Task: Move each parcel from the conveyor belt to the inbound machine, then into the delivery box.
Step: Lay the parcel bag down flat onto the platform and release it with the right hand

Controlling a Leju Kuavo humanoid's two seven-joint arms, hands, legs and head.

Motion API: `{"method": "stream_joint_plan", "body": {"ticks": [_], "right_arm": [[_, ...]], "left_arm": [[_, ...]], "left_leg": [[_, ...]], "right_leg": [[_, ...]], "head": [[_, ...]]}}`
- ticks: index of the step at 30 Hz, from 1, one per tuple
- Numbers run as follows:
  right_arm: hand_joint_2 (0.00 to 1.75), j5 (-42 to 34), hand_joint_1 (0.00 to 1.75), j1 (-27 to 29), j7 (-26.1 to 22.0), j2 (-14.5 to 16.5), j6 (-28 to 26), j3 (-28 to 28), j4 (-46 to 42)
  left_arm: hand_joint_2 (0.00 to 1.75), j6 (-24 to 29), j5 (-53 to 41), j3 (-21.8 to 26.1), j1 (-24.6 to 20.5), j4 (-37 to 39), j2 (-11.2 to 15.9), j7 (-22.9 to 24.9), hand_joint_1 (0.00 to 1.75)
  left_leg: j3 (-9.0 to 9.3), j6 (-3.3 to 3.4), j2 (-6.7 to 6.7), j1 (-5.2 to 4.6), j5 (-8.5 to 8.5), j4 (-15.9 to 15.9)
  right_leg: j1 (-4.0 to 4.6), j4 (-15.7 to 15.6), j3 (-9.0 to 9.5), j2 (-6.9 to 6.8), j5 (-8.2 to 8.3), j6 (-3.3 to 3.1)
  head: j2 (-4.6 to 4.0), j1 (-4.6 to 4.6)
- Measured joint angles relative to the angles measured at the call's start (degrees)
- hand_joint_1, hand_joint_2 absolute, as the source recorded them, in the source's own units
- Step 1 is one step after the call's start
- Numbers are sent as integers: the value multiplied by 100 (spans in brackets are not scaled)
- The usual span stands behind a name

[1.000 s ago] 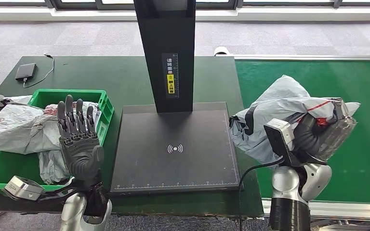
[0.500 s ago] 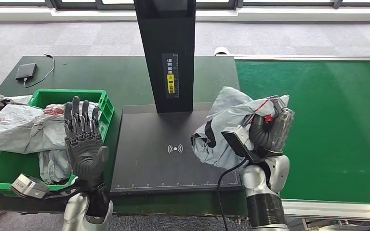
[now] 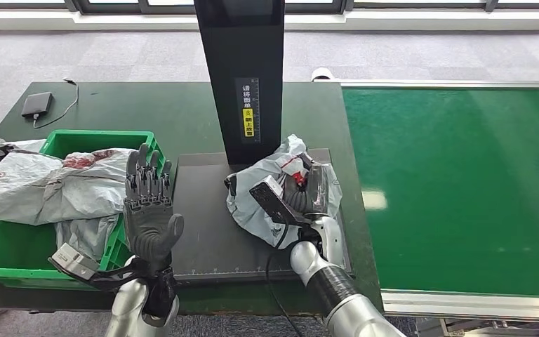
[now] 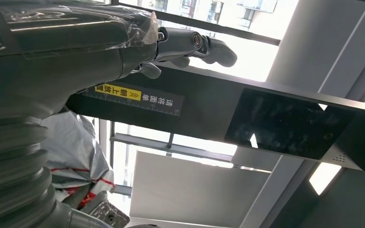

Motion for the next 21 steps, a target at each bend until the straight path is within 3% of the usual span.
{"method": "stream_joint_plan", "body": {"ticks": [2, 3, 6, 7, 11, 14, 21], "right_arm": [[175, -206, 109, -42, 18, 0, 18, 212, 159], [175, -308, 70, -63, 30, 0, 44, 310, 231], [44, -499, 5, -127, 133, 0, 246, 544, 441], [0, -521, 0, -148, 193, 0, 366, 618, 515], [0, -652, 0, -198, 299, 0, 819, 847, 759], [0, -823, 0, -192, 164, 0, 867, 904, 848], [0, -947, 0, -67, -879, -2, 84, 793, 753]], "left_arm": [[175, 0, 16, -11, -6, 36, 1, 0, 0], [175, -1, 22, -12, -8, 50, 1, 0, 0], [175, -20, 26, -12, -14, 88, 1, 0, 0], [175, -32, 26, -12, -17, 102, 1, 0, 0], [175, -79, 34, -12, -24, 133, 1, 0, 0], [175, -90, 40, -12, -26, 156, 1, 0, 0], [175, -2, -4, -12, -23, 164, 1, 0, 0]], "left_leg": [[0, 0, 1, 0, 0, 0], [1, 0, 1, 0, 0, 0], [2, 0, 2, 0, 0, 0], [2, 0, 2, 0, 0, 0], [4, 0, 3, 0, 1, 0], [4, 0, 4, 0, 1, 0], [3, 0, 5, 0, 0, 1]], "right_leg": [[0, 0, 0, 0, 0, 0], [0, 0, 0, 0, 0, 0], [0, 0, 0, 0, 1, 0], [0, 0, 0, 0, 1, 0], [1, 0, 1, 1, 1, 0], [1, 0, 0, 2, 1, 0], [0, 0, 1, 2, 1, 0]], "head": [[-1, 1], [-1, 1], [0, 2], [1, 2], [0, 0], [0, 0], [-1, 1]]}}
